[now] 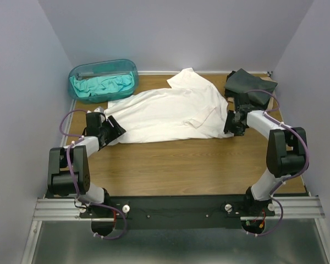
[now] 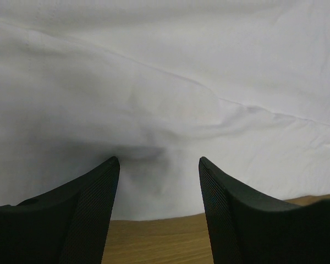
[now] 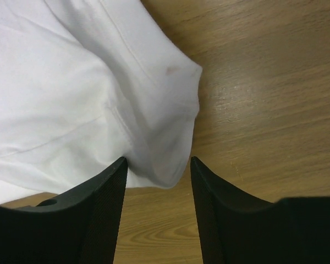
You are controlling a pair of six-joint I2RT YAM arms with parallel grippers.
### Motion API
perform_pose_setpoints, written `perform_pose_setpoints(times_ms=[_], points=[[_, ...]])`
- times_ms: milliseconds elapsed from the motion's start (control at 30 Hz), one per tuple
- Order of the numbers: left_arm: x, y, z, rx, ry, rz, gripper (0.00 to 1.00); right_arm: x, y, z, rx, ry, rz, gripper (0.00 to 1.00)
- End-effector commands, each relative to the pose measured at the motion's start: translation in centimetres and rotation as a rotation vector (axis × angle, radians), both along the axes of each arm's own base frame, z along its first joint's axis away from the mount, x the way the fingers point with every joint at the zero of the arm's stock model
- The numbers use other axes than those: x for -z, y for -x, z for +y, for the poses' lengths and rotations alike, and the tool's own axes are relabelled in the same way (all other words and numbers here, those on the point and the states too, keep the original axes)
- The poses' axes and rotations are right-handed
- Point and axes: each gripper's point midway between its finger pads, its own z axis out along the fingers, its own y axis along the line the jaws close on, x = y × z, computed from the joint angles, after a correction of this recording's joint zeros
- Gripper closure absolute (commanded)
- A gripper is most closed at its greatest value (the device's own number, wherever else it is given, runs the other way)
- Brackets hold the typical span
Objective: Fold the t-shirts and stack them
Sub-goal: Fold the tshirt
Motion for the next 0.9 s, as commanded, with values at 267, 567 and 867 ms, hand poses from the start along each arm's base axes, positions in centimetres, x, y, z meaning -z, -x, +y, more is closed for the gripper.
perform_pose_setpoints(times_ms=[267,567,867], points=[[2.9,1.1,1.3,-0.012,-0.002,0.078,0.32,1.6,0.4,-0.4,-0.01,-0.003,0.032,0.72],[3.4,0.6,2.3,-0.016,-0.005,0.084,0.32,2.5,0.8,-0.8,-0.019,-0.008,0.059,0.9],[3.6,1.0,3.6,-0.048,-0.036,0.095,0.31,0.5,-0.6,-2.8,-0.007,0.077,0.002,1.0]])
